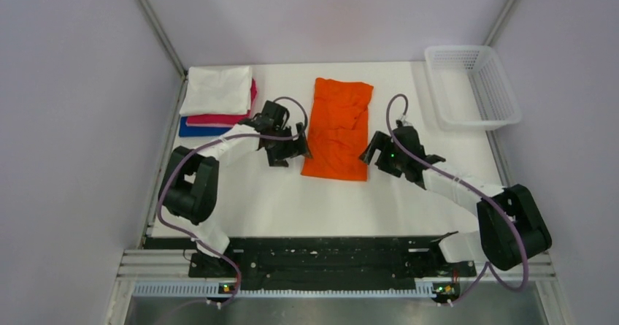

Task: Fold and stack the t-shirts
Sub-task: Grab one side of the 2/3 rectangular tshirt with both arms

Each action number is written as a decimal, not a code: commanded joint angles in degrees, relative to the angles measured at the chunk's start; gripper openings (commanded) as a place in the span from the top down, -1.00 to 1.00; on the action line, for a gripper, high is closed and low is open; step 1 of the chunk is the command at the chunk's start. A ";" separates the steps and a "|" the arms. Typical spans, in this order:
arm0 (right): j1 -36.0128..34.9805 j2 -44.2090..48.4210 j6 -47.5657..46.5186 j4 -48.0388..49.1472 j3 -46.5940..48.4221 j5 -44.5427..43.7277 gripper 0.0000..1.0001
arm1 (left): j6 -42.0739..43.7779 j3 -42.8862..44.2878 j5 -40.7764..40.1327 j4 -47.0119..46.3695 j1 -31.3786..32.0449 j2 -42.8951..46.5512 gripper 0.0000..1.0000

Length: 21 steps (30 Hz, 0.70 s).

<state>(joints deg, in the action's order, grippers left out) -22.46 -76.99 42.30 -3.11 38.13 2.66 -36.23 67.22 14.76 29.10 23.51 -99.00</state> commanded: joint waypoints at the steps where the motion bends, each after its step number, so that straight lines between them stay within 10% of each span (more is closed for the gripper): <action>1: -3.89 1.73 2.40 -1.67 -3.16 -0.37 -0.61 | -4.98 -5.33 2.22 -9.06 0.93 1.76 -0.87; 21: -8.03 -6.85 4.17 4.31 -4.77 1.03 0.63 | -2.94 -5.22 0.79 -5.63 3.21 -5.36 0.42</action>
<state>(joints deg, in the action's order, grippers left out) -29.63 -82.72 46.17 -0.36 33.76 3.95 -39.27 61.71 16.86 23.92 26.48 -102.69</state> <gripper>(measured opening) 0.257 0.373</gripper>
